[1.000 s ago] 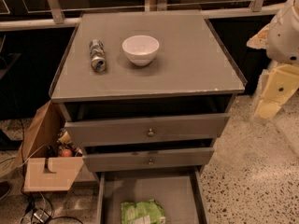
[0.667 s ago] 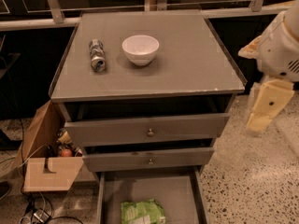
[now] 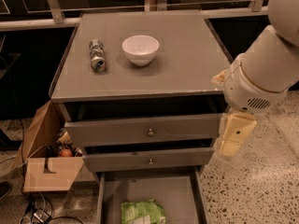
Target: Pick green rice chip bag from bottom drawer and place on counter
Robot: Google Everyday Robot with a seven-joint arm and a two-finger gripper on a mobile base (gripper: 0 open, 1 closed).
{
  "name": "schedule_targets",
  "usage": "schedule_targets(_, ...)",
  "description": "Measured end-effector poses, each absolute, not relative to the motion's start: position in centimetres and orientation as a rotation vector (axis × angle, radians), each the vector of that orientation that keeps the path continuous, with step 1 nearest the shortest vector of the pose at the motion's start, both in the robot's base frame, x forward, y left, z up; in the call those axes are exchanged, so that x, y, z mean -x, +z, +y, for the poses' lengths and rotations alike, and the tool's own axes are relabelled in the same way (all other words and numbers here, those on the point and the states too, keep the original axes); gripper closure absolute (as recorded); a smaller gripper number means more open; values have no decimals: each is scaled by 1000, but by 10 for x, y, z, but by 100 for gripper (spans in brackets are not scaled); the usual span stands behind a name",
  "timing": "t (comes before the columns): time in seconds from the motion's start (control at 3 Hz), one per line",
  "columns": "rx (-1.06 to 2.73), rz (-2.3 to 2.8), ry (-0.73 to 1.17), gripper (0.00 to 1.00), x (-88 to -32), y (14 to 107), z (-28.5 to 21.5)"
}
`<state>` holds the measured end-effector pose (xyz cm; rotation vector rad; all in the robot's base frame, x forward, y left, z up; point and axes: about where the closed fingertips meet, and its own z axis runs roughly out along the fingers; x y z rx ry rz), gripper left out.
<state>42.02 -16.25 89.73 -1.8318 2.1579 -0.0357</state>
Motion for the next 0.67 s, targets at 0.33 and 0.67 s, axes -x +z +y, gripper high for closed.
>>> schedule_targets(0.33, 1832, 2158, -35, 0, -420, 897, -162)
schedule_targets(0.67, 1833, 2193, 64, 0, -408, 837, -134)
